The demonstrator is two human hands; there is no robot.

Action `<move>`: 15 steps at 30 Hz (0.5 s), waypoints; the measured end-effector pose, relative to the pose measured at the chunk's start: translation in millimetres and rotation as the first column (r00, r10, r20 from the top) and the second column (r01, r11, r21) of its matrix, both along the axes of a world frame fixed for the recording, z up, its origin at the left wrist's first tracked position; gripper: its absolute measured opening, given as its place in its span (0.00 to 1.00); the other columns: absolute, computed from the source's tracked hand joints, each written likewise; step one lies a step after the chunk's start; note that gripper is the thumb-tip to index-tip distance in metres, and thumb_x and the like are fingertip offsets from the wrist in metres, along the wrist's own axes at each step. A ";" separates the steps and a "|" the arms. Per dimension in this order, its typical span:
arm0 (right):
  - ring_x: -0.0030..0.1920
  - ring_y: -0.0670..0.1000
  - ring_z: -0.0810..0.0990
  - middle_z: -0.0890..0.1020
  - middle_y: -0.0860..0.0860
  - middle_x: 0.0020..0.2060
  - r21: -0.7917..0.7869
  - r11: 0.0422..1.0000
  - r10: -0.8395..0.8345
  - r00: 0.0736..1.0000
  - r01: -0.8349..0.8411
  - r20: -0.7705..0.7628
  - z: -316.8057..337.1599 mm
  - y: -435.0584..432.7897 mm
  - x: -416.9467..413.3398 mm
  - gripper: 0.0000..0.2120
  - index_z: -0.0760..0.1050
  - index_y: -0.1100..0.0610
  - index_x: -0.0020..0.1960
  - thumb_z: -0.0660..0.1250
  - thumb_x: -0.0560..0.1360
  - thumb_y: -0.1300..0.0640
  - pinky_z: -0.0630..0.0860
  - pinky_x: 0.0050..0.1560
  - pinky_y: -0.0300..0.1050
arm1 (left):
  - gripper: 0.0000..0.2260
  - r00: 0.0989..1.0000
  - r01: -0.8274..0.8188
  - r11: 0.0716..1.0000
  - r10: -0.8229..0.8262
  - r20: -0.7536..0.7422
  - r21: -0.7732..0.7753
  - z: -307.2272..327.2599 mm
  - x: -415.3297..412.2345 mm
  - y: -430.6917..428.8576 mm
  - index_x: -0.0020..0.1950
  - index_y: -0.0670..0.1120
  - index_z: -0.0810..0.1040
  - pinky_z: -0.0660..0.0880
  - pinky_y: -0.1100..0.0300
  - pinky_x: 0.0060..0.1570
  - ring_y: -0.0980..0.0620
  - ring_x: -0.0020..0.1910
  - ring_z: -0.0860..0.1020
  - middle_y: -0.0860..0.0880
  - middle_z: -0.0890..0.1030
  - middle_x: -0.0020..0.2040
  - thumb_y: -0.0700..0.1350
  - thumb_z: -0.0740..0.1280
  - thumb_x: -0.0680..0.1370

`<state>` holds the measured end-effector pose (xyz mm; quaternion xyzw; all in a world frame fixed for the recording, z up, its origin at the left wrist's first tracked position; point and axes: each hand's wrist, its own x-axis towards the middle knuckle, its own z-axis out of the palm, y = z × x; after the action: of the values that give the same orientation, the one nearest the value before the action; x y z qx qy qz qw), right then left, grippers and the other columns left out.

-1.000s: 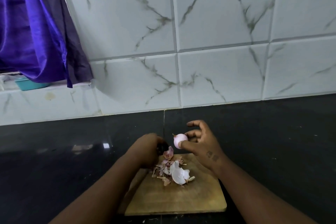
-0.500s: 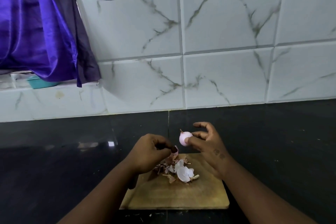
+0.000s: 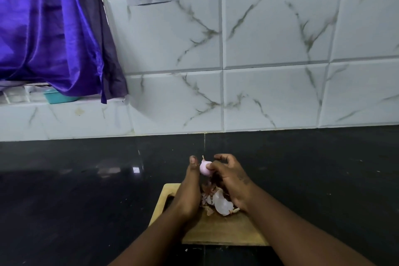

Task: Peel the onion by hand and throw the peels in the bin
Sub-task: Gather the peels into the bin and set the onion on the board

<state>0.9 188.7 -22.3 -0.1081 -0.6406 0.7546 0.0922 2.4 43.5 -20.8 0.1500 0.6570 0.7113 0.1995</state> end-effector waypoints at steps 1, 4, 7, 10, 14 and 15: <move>0.53 0.59 0.86 0.86 0.58 0.53 0.003 1.000 0.014 1.000 -0.014 0.008 0.8 -2.5 4.1 0.20 0.73 0.52 0.65 0.73 0.76 0.58 0.85 0.52 0.55 | 0.35 1.000 0.007 1.000 -0.007 0.009 0.010 3.1 5.5 -2.5 0.66 0.54 0.83 0.81 0.51 0.64 0.50 0.61 0.87 0.49 0.89 0.58 0.73 0.47 0.80; 0.54 0.60 0.86 0.84 0.61 0.56 -0.033 0.999 0.011 1.000 -0.011 0.023 3.5 -1.1 18.6 0.20 0.73 0.52 0.66 0.73 0.76 0.58 0.85 0.46 0.51 | 0.33 0.999 -0.019 1.000 0.019 -0.043 0.007 7.7 18.1 -11.0 0.64 0.55 0.82 0.81 0.62 0.56 0.57 0.55 0.87 0.55 0.89 0.55 0.67 0.41 0.84; 0.53 0.60 0.87 0.82 0.60 0.57 -0.036 0.994 -0.108 0.994 0.108 0.005 4.9 5.9 33.9 0.18 0.73 0.54 0.65 0.72 0.77 0.60 0.86 0.46 0.50 | 0.38 0.984 -0.146 0.984 0.134 -0.120 -0.100 6.4 17.6 -20.4 0.80 0.55 0.70 0.70 0.51 0.75 0.55 0.72 0.76 0.54 0.77 0.76 0.74 0.43 0.79; 0.48 0.64 0.89 0.83 0.62 0.54 -0.086 0.971 -0.219 0.975 0.221 0.039 2.5 3.0 44.0 0.20 0.72 0.54 0.64 0.74 0.75 0.59 0.85 0.54 0.64 | 0.47 0.980 -0.182 0.964 0.160 -0.119 -0.197 0.3 10.4 -18.4 0.83 0.57 0.65 0.63 0.42 0.81 0.47 0.81 0.67 0.50 0.67 0.83 0.82 0.43 0.72; 0.48 0.58 0.89 0.85 0.56 0.51 -0.014 0.957 -0.287 0.955 0.289 0.068 6.7 -22.5 44.7 0.25 0.70 0.49 0.64 0.77 0.71 0.50 0.85 0.54 0.62 | 0.47 0.976 -0.167 0.942 0.117 -0.182 -0.290 -7.9 9.0 1.6 0.75 0.66 0.74 0.70 0.43 0.76 0.50 0.72 0.78 0.51 0.80 0.73 0.87 0.40 0.67; 0.48 0.56 0.88 0.86 0.54 0.51 0.016 0.956 -0.293 0.954 0.293 0.069 8.4 -29.0 44.7 0.25 0.70 0.49 0.65 0.77 0.72 0.49 0.85 0.55 0.59 | 0.45 0.975 -0.160 0.944 0.105 -0.197 -0.288 -10.3 10.2 8.3 0.69 0.68 0.78 0.73 0.44 0.73 0.53 0.68 0.80 0.53 0.84 0.67 0.87 0.40 0.68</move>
<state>45.6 159.8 -13.9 -0.2283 -0.6226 0.7264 0.1807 12.7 51.8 -31.1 0.1364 0.7819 0.5979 0.1118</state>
